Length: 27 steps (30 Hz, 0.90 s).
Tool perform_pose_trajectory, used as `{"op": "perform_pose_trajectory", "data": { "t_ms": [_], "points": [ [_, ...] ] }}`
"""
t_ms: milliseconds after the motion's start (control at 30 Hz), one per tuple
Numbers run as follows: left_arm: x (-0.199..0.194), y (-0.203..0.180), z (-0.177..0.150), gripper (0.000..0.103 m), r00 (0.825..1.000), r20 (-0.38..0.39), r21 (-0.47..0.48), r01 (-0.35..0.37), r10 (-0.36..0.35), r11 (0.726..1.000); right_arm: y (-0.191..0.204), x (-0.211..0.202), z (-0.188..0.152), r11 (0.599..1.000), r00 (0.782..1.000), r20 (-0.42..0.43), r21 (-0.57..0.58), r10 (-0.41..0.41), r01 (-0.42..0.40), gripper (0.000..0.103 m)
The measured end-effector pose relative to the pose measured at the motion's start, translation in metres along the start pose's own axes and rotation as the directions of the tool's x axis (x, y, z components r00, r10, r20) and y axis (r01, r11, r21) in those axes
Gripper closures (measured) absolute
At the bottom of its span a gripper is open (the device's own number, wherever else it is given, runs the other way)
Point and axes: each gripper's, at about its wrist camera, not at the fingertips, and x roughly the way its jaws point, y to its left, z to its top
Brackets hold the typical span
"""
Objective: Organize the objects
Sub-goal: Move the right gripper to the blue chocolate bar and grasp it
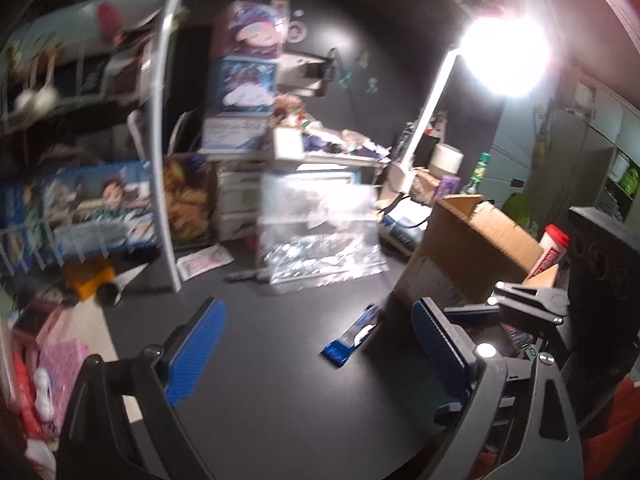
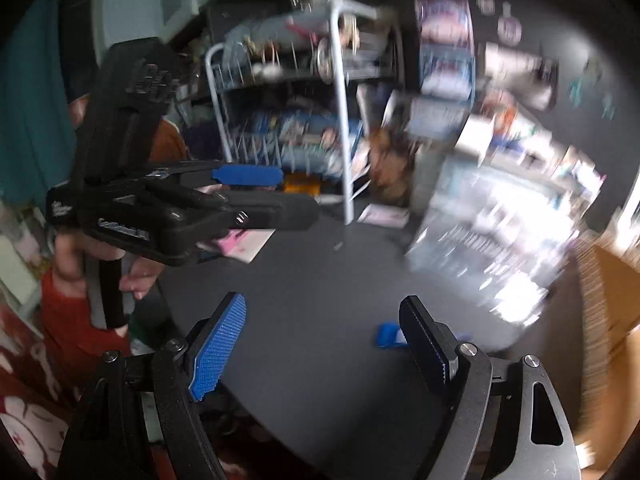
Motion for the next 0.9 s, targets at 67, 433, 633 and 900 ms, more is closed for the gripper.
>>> {"op": "perform_pose_trajectory", "data": {
  "t_ms": [67, 433, 633, 900],
  "points": [
    [0.003, 0.015, -0.014, 0.010, 1.000, -0.020, -0.029, -0.017, 0.016, 0.999, -0.008, 0.022, -0.008, 0.997, 0.999, -0.034, 0.079, -0.023, 0.026, 0.026],
    [0.023, 0.051, -0.056, 0.010, 0.995, -0.090, -0.128, -0.045, 0.034, 0.991, -0.074, 0.088, -0.037, 0.891, 0.950, -0.165, 0.332, -0.267, 0.308, 0.026],
    [0.031, 0.059, -0.054, 0.010, 0.994, -0.100, -0.129, -0.050, 0.037, 0.990, -0.096, 0.112, -0.024, 0.871, 0.931, -0.198, 0.337, -0.306, 0.358, 0.026],
    [0.045, 0.067, -0.047, 0.010, 0.992, -0.113, -0.130, -0.066, 0.051, 0.989, -0.104, 0.138, -0.004, 0.891, 0.912, -0.220, 0.226, -0.346, 0.393, 0.026]
  ]
}}
